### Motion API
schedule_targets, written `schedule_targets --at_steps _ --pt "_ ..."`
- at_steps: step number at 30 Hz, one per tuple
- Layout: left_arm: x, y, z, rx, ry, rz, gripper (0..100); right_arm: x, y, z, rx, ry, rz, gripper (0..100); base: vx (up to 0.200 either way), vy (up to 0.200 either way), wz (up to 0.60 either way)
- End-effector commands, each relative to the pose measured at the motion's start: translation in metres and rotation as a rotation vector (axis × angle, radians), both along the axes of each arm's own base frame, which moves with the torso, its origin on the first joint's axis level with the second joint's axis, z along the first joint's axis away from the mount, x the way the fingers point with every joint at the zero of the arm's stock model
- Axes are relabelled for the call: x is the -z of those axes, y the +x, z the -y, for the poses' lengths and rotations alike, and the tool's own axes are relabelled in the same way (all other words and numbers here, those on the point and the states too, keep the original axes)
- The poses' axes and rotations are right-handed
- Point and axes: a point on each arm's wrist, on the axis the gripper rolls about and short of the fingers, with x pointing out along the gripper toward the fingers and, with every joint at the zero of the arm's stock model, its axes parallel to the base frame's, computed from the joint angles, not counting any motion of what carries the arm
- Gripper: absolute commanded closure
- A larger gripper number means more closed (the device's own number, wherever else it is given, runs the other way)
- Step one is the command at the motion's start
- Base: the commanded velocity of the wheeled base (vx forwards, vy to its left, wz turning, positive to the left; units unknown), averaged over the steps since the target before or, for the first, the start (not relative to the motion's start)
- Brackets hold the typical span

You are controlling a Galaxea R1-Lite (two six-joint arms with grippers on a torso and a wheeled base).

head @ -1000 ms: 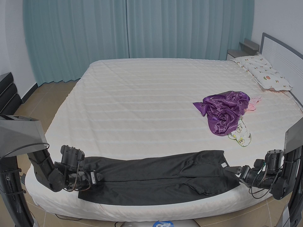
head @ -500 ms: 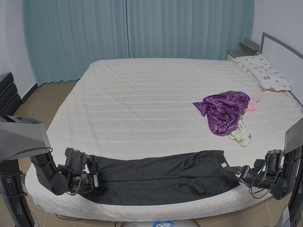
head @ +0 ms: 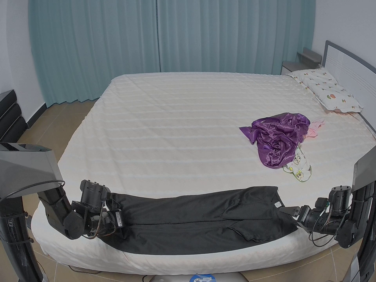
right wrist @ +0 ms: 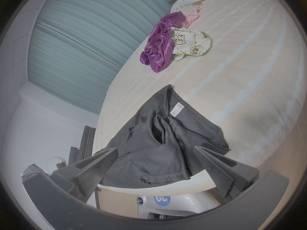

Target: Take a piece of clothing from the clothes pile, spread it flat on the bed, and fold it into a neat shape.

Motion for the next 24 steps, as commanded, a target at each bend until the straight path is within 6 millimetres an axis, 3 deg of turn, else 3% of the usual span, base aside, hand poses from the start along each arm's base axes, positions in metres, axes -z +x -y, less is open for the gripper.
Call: schedule_targets --at_steps 1,10,24 --pt "-0.002 0.006 0.001 -0.017 -0.017 0.018 100 -0.002 0.001 0.0 -0.001 0.001 0.022 0 0.0 0.0 0.0" --pt "-0.01 0.02 0.006 -0.059 -0.066 0.072 100 -0.004 -0.001 0.0 -0.001 0.003 0.023 0 0.0 0.0 0.0" --pt "-0.015 0.022 0.021 -0.03 -0.071 0.093 100 -0.005 -0.002 0.0 0.0 0.004 0.02 0 0.0 0.0 0.0"
